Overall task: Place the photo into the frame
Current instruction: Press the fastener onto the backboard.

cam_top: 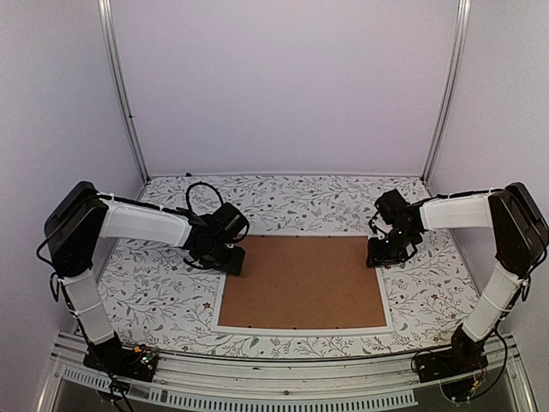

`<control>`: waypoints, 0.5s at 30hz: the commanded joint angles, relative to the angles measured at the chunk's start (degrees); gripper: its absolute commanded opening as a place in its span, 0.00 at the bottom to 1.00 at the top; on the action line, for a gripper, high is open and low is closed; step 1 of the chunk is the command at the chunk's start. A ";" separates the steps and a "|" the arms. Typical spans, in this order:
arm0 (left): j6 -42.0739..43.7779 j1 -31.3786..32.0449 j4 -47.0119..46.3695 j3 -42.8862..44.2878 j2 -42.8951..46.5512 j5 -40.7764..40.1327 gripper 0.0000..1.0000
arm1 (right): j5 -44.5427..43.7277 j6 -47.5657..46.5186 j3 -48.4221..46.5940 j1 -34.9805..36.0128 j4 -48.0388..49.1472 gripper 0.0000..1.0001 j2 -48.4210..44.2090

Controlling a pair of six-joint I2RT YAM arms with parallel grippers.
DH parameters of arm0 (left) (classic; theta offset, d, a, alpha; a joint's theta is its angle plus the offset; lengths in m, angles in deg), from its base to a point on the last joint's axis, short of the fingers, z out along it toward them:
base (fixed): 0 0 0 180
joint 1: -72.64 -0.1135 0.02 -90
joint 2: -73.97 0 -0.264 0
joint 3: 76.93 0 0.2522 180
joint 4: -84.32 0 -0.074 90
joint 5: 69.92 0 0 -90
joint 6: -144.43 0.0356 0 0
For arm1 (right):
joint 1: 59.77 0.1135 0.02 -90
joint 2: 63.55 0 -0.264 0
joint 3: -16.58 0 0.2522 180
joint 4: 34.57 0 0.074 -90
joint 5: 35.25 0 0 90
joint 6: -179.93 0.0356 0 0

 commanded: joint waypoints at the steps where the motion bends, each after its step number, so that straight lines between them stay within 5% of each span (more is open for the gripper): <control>1: -0.52 1.64 4.34 -1.93 5.93 -0.78 0.59 | 2.58 0.59 0.92 0.46 1.71 0.39 -0.39; 15: -4.44 0.82 8.08 -15.25 21.24 2.70 0.60 | 2.58 0.51 1.01 0.45 1.98 0.39 -0.19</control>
